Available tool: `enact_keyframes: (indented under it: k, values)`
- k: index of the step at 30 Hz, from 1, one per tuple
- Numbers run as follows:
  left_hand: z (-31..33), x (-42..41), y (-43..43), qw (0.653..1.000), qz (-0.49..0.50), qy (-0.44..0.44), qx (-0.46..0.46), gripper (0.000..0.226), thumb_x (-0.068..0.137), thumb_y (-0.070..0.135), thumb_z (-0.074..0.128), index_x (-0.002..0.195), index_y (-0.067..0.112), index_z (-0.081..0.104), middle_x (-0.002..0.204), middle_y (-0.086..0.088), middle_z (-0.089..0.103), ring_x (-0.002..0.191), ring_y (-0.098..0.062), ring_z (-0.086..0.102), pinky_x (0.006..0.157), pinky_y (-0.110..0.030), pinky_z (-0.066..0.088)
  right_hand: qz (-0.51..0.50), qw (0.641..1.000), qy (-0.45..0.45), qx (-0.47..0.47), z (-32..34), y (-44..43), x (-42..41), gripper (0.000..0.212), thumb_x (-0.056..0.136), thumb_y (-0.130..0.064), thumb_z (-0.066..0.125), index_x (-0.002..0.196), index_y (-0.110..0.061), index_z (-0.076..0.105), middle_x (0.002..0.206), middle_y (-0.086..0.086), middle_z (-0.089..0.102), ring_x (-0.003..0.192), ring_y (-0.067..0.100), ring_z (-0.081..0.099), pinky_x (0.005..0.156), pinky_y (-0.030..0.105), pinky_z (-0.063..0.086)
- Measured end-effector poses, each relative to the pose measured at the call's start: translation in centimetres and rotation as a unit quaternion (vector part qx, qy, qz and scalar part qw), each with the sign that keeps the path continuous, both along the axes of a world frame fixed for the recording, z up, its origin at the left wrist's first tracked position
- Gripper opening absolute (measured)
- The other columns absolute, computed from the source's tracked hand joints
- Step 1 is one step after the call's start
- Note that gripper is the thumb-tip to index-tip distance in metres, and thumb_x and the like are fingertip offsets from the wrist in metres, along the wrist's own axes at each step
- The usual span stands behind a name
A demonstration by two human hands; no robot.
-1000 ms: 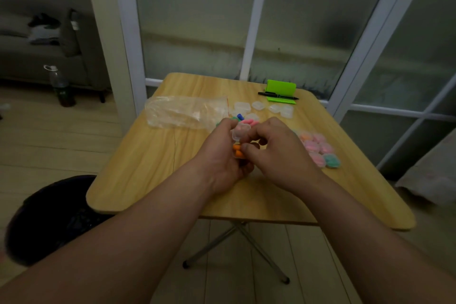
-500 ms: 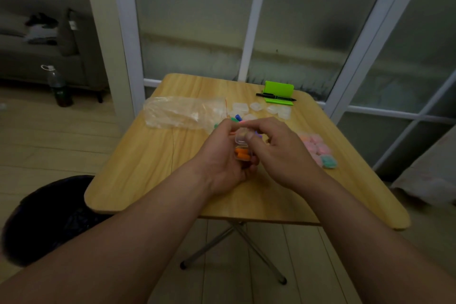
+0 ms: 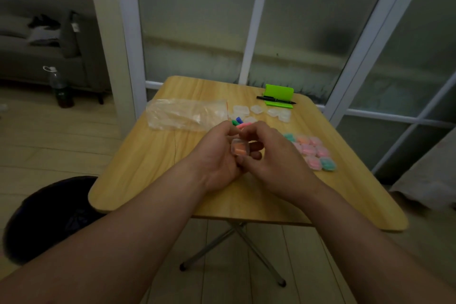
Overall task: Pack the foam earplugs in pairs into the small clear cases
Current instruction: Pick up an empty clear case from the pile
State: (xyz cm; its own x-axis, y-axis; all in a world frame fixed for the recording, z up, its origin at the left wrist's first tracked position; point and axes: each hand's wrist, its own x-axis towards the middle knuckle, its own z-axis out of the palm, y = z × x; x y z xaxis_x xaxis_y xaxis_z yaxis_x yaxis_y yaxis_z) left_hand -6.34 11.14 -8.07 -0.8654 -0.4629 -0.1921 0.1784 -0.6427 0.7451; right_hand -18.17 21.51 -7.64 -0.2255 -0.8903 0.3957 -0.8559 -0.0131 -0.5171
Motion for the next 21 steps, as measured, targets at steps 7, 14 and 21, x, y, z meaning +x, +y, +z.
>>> enact_keyframes:
  k: [7,14,21]
  values:
    - [0.0,1.0,0.3,0.997,-0.007,-0.003,-0.076,0.038,0.101,0.003,0.049,0.136,0.004,0.064,0.104,-0.015,0.069,0.098,-0.025,0.069,0.089,-0.036,0.056,-0.022,0.999,-0.013,-0.030,-0.9,-0.4,-0.5,0.056,0.092,-0.028,0.077,0.138,-0.035,0.046,0.129,-0.010,0.061,0.112,-0.001,0.062,0.092,0.024,0.057]
    - [-0.1,1.2,0.3,0.995,0.024,-0.019,-0.097,0.033,0.102,-0.001,0.051,0.133,-0.001,0.063,0.128,-0.030,0.065,0.109,-0.032,0.068,0.098,-0.038,0.056,-0.030,0.999,0.026,-0.032,-1.1,-0.4,-0.4,0.065,0.088,-0.029,0.080,0.145,-0.030,0.050,0.133,-0.013,0.058,0.124,0.008,0.053,0.103,0.033,0.051]
    - [-0.9,0.6,0.2,0.994,0.032,-0.035,-0.102,0.039,0.101,-0.002,0.052,0.139,0.003,0.061,0.113,-0.020,0.068,0.098,-0.027,0.071,0.091,-0.035,0.056,-0.033,0.997,0.060,-0.031,-1.4,-0.1,-0.2,0.052,0.087,-0.028,0.080,0.134,-0.029,0.059,0.124,-0.015,0.054,0.117,0.008,0.051,0.097,0.026,0.043]
